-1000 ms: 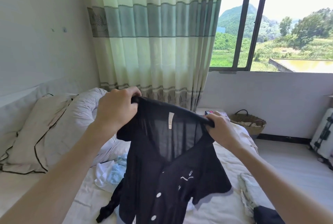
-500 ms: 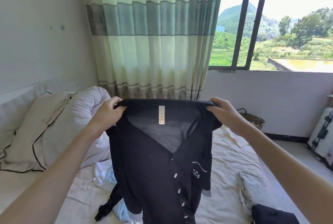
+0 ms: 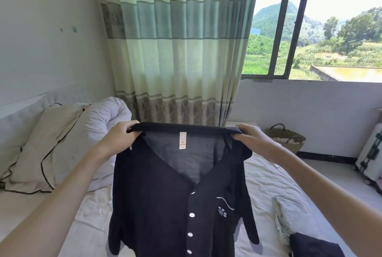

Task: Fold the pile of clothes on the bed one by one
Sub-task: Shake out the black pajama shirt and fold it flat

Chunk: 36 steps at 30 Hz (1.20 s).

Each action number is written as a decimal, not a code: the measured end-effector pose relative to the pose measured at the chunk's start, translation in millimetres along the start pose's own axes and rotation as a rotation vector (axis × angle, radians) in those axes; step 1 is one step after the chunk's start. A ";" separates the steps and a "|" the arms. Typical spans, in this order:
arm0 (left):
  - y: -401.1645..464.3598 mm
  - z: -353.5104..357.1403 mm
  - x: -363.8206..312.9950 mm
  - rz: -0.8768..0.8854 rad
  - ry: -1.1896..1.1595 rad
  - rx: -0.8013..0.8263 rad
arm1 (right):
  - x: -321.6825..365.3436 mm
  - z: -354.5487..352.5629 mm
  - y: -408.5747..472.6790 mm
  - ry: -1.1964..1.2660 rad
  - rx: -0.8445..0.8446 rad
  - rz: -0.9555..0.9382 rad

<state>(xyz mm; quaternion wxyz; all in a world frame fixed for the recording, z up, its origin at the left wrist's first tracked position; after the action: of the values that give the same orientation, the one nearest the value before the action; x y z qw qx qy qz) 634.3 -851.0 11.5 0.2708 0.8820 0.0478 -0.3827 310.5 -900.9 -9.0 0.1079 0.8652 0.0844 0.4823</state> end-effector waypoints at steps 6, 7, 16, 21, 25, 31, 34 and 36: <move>-4.4 -4.0 9.5 -0.053 -0.058 0.056 | 9.3 12.2 -10.2 0.379 0.201 0.144; -6.2 -4.8 9.4 -0.059 -0.066 0.085 | 10.1 11.3 -10.2 0.357 0.208 0.134; -19.0 -15.7 -2.1 -0.034 -0.059 0.240 | 4.9 15.2 -19.5 0.027 0.300 0.051; -16.9 -16.0 -4.2 -0.026 -0.047 0.188 | 5.8 13.7 -16.9 0.204 0.251 0.083; -16.2 -18.2 -10.5 -0.034 -0.056 0.188 | 13.0 10.8 -21.6 0.488 0.377 0.186; -12.4 -26.9 -15.8 -0.080 -0.117 0.135 | 21.6 4.9 -22.5 0.697 0.614 0.225; -8.8 -36.7 -24.7 0.053 -0.053 0.008 | 25.1 -0.6 -13.3 0.726 0.554 0.189; -8.1 -39.5 -26.5 0.060 -0.076 0.005 | 26.9 -0.6 -9.0 0.610 0.505 0.102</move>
<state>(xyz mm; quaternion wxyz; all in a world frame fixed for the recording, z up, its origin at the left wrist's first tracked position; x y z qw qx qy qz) 639.0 -820.5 48.6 0.2814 0.8686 0.0102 -0.4077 323.6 -885.4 10.8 -0.1622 0.6848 0.1853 0.6859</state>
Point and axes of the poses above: each hand's wrist, its own y-axis towards the middle knuckle, its own z-axis out of the palm, x = y × z, the point moved 7 cm from there along y, towards the middle knuckle, and after that the axes turned 13 degrees about -x, right-handed, at the moved point
